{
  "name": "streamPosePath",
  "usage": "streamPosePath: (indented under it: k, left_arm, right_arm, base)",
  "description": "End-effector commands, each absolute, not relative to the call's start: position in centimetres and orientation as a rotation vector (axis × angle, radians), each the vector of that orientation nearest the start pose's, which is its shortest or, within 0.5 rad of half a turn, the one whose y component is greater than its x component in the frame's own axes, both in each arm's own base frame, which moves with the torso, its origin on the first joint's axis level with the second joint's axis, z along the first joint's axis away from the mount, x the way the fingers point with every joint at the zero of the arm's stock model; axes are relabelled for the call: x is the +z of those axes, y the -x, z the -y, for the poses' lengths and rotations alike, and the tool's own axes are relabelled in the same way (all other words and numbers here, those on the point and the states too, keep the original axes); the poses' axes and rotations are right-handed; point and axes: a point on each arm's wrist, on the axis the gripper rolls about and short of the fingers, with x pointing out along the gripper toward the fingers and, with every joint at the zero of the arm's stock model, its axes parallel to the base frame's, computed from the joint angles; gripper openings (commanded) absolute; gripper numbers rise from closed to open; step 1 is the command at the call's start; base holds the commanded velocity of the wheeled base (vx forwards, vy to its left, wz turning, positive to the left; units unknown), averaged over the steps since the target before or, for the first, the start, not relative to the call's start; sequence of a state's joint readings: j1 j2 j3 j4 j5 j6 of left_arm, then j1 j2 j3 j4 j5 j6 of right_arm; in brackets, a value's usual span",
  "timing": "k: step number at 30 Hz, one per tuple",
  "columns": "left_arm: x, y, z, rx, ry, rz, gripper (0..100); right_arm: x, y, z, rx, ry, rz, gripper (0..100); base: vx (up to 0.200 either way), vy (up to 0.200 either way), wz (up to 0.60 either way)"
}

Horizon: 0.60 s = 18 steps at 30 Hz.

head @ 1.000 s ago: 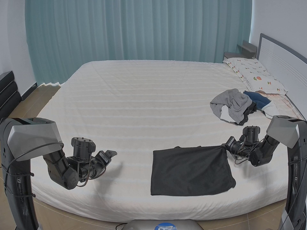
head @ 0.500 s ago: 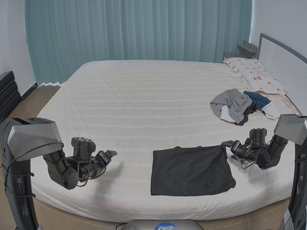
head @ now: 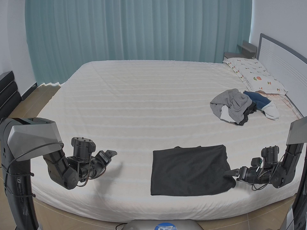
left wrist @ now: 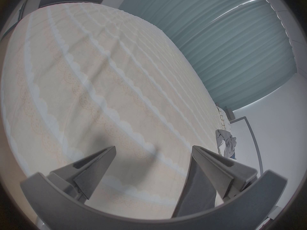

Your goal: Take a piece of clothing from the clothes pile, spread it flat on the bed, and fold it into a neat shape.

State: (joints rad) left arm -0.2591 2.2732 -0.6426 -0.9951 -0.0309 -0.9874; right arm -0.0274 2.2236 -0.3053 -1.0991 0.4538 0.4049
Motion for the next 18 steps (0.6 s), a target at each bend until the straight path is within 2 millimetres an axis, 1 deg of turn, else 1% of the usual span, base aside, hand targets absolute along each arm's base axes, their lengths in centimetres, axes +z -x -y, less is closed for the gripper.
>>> streamPosePath:
  k: [1, 5, 18]
  left_arm:
    - [-1.13, -32.97, 8.81, 0.056, 0.874, -0.715, 100]
    - [-1.07, -32.97, 8.81, 0.055, 0.874, -0.714, 100]
    - [-1.07, -32.97, 8.81, 0.055, 0.874, -0.714, 100]
  right_arm:
    - [-2.96, -25.12, -0.31, 0.243, -0.558, -0.919, 0]
    - [-3.52, -24.76, -0.31, 0.248, -0.534, -0.943, 0]
    - [-3.46, -24.22, -0.24, 0.247, -0.516, -0.952, 0]
  base:
    - [0.000, 0.000, 0.00]
    - [0.000, 0.000, 0.00]
    - [0.000, 0.000, 0.00]
